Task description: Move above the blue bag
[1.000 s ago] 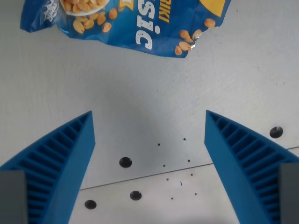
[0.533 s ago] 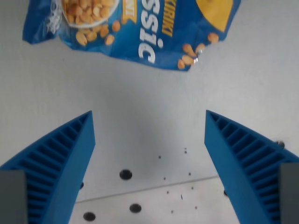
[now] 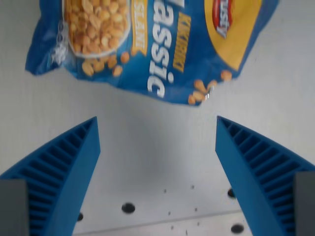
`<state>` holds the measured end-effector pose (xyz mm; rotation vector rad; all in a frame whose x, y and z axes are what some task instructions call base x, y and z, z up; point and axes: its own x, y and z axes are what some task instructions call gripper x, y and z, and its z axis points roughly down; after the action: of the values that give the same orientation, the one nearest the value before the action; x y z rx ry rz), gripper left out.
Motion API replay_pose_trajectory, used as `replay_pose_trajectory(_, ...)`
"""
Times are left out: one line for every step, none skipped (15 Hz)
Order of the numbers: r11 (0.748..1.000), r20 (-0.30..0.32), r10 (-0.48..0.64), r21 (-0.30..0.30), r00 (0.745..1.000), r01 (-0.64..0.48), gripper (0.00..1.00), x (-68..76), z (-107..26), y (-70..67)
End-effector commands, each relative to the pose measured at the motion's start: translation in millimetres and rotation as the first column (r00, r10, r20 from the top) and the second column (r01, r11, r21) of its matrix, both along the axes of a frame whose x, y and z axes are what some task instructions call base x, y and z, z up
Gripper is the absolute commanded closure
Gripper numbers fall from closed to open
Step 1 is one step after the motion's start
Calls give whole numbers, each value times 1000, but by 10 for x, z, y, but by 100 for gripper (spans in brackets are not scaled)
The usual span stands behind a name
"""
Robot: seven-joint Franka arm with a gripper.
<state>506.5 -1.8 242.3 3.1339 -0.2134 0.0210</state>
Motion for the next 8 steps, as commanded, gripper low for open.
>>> replay_pose_trajectory(996, -8, 87, -12, 996, -87, 0, 145, -41, -58)
replay_pose_trajectory(996, -8, 93, -13, 996, -93, 0, 181, -61, -66)
replay_pose_trajectory(995, -7, 100, -13, 995, -100, 0, 218, -81, -73)
replay_pose_trajectory(994, -7, 107, -13, 994, -107, 0, 256, -101, -81)
replay_pose_trajectory(994, -9, 110, -13, 994, -110, 0, 294, -122, -88)
replay_pose_trajectory(993, -8, 116, -13, 993, -116, 0, 332, -143, -96)
replay_pose_trajectory(993, -7, 121, -13, 993, -121, 0, 370, -163, -103)
replay_pose_trajectory(992, -6, 127, -13, 992, -127, 0, 407, -183, -110)
